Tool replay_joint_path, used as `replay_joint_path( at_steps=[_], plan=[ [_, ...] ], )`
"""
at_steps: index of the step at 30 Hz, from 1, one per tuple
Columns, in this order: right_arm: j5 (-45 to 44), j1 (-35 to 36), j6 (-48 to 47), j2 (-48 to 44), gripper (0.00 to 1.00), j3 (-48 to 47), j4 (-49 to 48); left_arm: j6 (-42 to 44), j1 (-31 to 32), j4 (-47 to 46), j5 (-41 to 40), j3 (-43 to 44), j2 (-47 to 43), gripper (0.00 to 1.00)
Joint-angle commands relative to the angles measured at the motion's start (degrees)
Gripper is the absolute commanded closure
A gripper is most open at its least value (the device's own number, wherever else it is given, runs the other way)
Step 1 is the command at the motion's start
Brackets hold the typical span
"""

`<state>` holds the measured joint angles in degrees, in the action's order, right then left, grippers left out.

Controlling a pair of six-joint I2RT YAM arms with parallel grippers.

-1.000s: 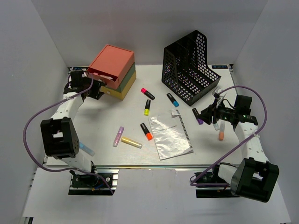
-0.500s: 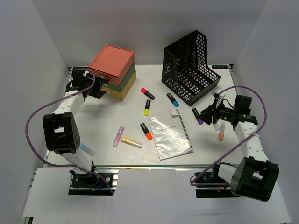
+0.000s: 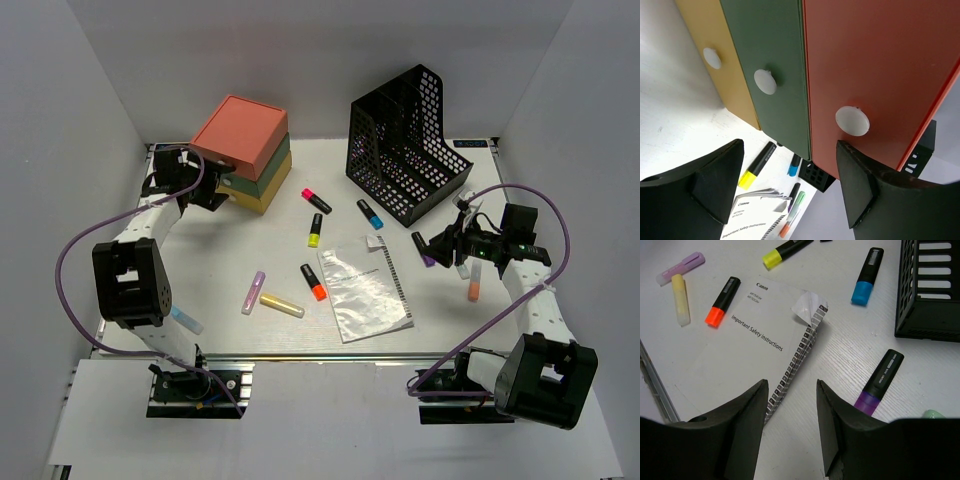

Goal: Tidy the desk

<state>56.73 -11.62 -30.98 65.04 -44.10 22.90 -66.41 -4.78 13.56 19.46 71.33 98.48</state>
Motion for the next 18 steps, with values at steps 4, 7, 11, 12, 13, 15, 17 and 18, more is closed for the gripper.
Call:
replay_joint_path(
  at_steps=[4,7,11,12,13,15,17,18],
  plan=[
    [0.58,-0.42,-1.01,0.18,0.51,-0.55,0.4,1.81,-0.58,-2.84,1.89,-2.24,-2.23,0.24],
    [0.58,-0.34,-1.01,0.09,0.51,-0.46,0.31,2.86,-0.59,-5.38,1.89,-5.84,-5.13,0.39],
    [0.75,-0.42,-1.1,0.27,0.51,-0.55,0.48,4.97,-1.81,-7.41,1.72,-9.62,-8.47,0.62],
    [0.75,-0.34,-1.1,0.27,0.51,-0.47,0.57,5.5,-1.82,-7.5,1.81,-9.98,-9.09,0.67],
    [0.66,-0.42,-1.1,0.18,0.51,-0.46,0.4,6.98,-2.51,-7.85,2.42,-10.33,-9.18,0.71],
    [0.66,-0.42,-1.1,0.27,0.51,-0.38,0.48,8.31,-3.04,-10.21,3.47,-12.08,-9.44,0.84],
    [0.66,-0.42,-1.1,0.36,0.51,-0.38,0.4,9.72,-3.75,-13.1,5.58,-13.67,-9.53,0.92],
    [0.66,-0.34,-1.18,0.44,0.51,-0.46,0.4,10.07,-4.36,-15.91,6.28,-15.41,-9.44,0.96]
  ],
)
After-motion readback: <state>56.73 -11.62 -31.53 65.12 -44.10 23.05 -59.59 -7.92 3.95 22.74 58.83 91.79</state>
